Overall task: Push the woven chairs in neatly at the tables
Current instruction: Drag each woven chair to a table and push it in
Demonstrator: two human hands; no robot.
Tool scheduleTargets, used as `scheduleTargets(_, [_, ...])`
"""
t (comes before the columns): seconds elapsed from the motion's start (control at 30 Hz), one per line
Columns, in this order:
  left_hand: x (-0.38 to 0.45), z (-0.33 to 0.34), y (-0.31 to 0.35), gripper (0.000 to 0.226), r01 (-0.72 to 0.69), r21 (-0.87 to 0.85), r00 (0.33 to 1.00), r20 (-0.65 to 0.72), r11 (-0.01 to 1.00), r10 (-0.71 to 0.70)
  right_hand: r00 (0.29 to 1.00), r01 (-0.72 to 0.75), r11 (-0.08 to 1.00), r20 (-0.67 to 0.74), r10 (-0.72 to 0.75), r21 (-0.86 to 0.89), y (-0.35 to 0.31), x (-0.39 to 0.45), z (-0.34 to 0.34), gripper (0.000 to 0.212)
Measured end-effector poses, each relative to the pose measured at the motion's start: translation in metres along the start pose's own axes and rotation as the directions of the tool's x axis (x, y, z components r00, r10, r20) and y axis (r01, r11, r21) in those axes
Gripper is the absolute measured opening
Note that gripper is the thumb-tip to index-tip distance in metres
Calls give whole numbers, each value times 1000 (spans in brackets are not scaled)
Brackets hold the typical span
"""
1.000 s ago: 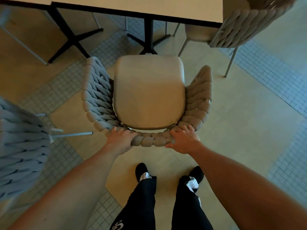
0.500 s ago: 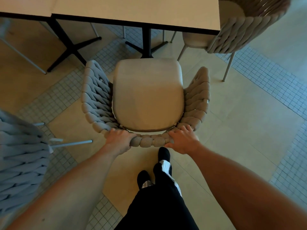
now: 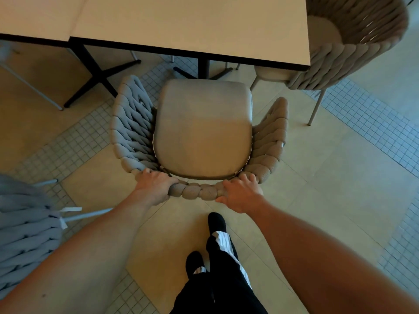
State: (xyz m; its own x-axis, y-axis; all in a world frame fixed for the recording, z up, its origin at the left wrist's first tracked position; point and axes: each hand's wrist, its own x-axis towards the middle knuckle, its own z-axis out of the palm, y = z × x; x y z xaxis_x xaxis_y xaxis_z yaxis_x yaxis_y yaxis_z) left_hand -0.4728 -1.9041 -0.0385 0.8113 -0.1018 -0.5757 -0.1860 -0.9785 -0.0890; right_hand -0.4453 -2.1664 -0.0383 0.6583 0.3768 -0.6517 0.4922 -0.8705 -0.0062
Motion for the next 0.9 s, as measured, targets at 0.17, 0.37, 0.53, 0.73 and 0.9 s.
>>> scheduleTargets(0.17, [6, -1, 3, 36, -9, 12, 1000, -1, 1000, 9, 1000, 12, 1000, -22, -12, -13, 9, 3, 2, 68])
scheduleTargets(0.37, [9, 9, 3, 39, -9, -27, 1000, -10, 1000, 9, 1000, 21, 1000, -16, -21, 11, 10, 4, 2, 69])
scheduleTargets(0.53, [7, 15, 1, 52, 2, -158, 1000, -13, 987, -4, 998, 24, 996, 55, -28, 85, 12, 4, -3, 73])
scheduleTargets(0.73, [-14, -1, 0, 73, 59, -383, 997, -16, 922, -71, 995, 101, 989, 9, -103, 111, 8, 5, -36, 87])
scheduleTargets(0.9, [-42, -14, -4, 79, 192, -570, 970, -12, 799, -242, 984, 176, 980, -40, -173, 98, -8, 10, -67, 91])
